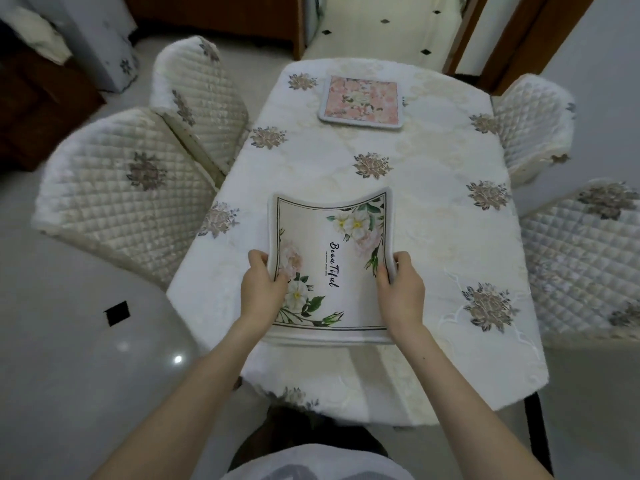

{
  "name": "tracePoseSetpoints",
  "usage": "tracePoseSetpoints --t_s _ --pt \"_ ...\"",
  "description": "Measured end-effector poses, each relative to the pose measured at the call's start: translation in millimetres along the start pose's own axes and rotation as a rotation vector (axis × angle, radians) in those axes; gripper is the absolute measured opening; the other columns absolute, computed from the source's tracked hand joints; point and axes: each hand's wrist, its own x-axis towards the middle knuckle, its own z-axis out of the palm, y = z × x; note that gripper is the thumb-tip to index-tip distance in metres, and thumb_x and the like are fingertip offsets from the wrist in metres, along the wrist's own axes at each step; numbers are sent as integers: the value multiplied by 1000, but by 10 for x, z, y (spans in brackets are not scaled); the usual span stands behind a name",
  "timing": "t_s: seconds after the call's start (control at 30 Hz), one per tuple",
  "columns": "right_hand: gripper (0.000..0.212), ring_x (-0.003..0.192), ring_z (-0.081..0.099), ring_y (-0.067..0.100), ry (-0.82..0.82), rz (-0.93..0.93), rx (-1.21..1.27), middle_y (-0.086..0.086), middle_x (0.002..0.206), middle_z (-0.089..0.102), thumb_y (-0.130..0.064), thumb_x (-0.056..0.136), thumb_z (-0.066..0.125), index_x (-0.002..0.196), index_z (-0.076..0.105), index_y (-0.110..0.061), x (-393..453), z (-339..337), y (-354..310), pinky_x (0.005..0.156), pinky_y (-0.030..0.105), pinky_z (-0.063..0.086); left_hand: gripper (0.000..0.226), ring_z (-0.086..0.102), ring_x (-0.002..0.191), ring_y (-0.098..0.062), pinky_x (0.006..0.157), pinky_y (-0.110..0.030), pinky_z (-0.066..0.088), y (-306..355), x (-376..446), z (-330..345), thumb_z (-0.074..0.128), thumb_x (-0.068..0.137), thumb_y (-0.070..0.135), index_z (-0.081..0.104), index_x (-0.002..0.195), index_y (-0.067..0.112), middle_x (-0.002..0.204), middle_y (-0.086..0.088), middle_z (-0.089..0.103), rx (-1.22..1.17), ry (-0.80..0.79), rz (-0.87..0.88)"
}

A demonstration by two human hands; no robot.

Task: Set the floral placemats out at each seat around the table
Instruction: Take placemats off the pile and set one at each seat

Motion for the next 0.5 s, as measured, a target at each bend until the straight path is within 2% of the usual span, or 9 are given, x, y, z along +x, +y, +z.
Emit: tracePoseSetpoints --t_s 0.1,0.23,0.33,0.4,0.5 --pt "9 64 49 24 -75 -48 18 5 75 57 -20 92 51 90 45 -14 -154 44 -15 49 30 28 27 51 56 -13 45 -31 40 -138 -327 -133 56 86 15 34 100 18 71 2 52 5 82 -62" --pt "6 65 51 22 -169 -123 64 3 77 58 -19 91 51 89 45 -19 -351 154 -138 50 27 30 27 50 61 -7 47 -26 38 -320 -671 -337 57 86 15 35 101 18 73 8 51 14 199 -141" --pt "7 66 50 18 -236 -181 106 -1 78 56 -20 91 51 89 44 -21 -481 297 -305 50 22 32 29 54 71 -19 60 -31 43 -431 -844 -564 61 84 14 40 105 11 82 1 56 -3 300 -212" --pt "8 65 49 19 -274 -216 105 3 78 57 -21 91 51 88 46 -16 -553 417 -435 50 27 34 29 57 81 -25 68 -34 47 -517 -934 -734 62 84 15 42 104 11 92 -6 60 -27 353 -249" --pt "14 60 46 16 -330 -291 99 9 75 56 -22 92 51 86 46 -10 -672 637 -663 50 27 33 25 58 79 -25 64 -33 46 -690 -1071 -996 62 83 14 40 96 15 90 -5 61 -62 426 -265"
